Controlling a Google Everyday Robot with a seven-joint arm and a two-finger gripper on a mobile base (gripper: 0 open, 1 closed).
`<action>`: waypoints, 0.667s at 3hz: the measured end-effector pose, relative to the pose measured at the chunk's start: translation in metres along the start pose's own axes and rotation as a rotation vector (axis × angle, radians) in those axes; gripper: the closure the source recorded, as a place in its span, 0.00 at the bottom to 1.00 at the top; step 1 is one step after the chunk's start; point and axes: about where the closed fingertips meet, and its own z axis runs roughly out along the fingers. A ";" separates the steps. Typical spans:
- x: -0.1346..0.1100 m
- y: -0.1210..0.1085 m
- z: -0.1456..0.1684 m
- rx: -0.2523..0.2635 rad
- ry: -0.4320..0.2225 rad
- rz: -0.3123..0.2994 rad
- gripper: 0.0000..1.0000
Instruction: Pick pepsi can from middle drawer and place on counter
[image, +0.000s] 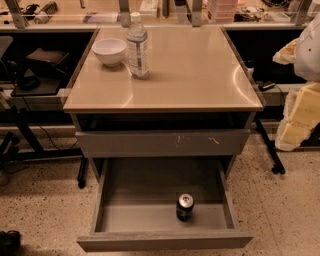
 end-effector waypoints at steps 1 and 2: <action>0.000 0.000 0.000 0.000 0.000 0.000 0.00; 0.004 0.003 0.031 -0.032 -0.075 0.017 0.00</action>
Offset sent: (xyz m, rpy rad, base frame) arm 0.0161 0.0026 -0.0983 0.2548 0.0568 0.0269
